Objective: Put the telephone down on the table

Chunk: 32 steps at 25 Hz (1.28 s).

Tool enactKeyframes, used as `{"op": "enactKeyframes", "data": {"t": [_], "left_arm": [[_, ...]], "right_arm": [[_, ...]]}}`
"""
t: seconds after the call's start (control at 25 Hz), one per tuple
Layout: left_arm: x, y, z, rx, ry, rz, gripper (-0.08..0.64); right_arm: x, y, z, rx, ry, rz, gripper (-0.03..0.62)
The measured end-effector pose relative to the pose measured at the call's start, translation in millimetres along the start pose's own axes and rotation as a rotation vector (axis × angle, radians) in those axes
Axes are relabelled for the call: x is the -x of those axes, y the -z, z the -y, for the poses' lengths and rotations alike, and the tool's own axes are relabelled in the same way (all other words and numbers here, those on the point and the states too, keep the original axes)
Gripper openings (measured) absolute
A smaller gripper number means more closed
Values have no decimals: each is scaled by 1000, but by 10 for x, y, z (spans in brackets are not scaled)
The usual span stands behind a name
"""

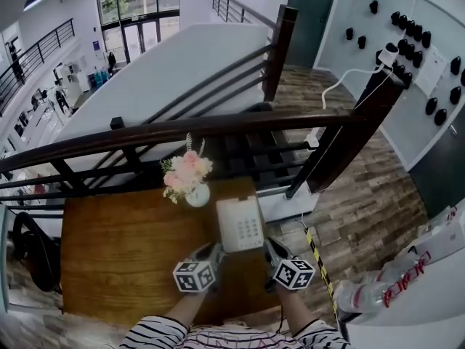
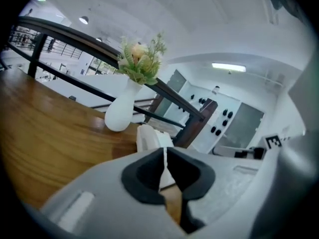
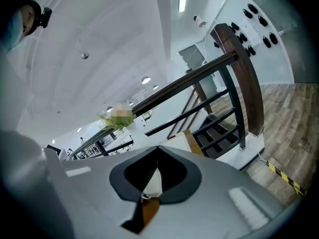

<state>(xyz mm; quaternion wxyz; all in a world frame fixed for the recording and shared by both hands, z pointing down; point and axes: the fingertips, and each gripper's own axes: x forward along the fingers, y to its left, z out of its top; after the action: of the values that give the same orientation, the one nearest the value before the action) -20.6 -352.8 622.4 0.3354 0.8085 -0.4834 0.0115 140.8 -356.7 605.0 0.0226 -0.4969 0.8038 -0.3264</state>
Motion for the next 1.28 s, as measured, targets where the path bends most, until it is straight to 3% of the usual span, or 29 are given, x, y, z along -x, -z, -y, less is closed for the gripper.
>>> {"op": "enactKeyframes", "data": {"t": [0.04,0.4,0.72,1.28], "left_arm": [[76,22,52,-12,0,6,4],[780,259,396,-76,-9,51,2],[1337,528,857,-125,-2,80,2],[1934,1102,1356,-119,-22,70,2]], "right_arm": [[78,17,-46,6,-9,2,0],[729,306,-364,51,-82,-22,0],[1326,505,-496,85,-93,-28,0],[2077,819,-539,89,-110,-55,0]]}}
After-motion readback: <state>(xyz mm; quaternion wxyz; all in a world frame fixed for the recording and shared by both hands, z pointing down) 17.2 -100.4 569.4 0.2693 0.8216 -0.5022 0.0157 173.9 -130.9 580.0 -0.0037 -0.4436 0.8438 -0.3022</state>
